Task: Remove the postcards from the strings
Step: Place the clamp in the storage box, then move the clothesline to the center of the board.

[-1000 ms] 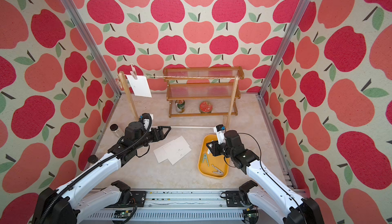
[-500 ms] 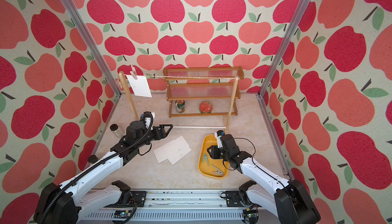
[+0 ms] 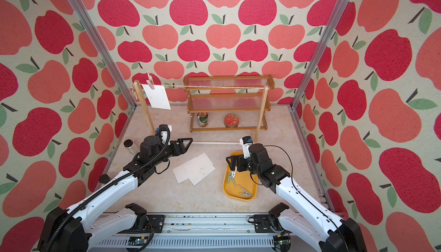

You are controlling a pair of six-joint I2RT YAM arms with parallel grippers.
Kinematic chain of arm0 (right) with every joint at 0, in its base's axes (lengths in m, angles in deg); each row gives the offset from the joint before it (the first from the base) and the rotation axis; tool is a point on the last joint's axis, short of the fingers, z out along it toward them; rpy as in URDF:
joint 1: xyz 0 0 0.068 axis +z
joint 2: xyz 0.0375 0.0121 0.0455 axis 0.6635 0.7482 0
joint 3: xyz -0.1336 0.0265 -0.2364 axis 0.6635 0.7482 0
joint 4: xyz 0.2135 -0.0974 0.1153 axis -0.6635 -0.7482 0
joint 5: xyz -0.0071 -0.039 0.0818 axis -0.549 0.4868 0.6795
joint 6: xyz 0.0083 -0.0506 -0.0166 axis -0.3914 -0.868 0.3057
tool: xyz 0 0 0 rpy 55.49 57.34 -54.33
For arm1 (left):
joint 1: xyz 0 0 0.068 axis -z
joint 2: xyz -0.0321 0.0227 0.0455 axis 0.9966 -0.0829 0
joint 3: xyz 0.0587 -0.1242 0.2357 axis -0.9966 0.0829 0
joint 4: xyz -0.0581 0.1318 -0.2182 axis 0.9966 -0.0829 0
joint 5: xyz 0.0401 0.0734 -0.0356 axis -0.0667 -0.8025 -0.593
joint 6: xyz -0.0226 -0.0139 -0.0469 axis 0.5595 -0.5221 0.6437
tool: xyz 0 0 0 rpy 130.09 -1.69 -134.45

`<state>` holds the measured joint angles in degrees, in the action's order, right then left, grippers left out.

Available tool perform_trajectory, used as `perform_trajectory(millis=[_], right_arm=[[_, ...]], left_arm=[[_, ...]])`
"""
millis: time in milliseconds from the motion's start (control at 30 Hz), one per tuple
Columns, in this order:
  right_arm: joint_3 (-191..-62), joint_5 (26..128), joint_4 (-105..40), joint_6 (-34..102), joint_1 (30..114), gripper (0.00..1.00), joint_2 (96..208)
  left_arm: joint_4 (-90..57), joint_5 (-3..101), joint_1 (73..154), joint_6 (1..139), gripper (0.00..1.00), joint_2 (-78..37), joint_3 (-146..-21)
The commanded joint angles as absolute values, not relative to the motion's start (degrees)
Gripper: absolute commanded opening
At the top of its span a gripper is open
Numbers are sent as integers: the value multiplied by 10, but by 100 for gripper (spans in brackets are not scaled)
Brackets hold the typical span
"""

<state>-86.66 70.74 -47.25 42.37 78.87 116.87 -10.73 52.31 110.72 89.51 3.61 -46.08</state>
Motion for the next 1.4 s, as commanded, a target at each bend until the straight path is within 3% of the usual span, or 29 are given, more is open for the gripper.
perform_trajectory(millis=[0,33,533,867,1367], right_arm=[[-918,706,-505,390,809,99,1187],[-931,708,-504,384,815,99,1196],[-1016,733,-477,336,852,99,1283],[-1011,734,-469,330,852,99,1281],[-998,725,-473,333,851,99,1261]], left_arm=[[-112,503,1093,898,91,59,-460],[-127,492,1088,896,99,67,-463],[-449,441,918,764,99,67,-621],[-413,500,810,643,99,11,-674],[-359,566,790,518,100,-127,-761]])
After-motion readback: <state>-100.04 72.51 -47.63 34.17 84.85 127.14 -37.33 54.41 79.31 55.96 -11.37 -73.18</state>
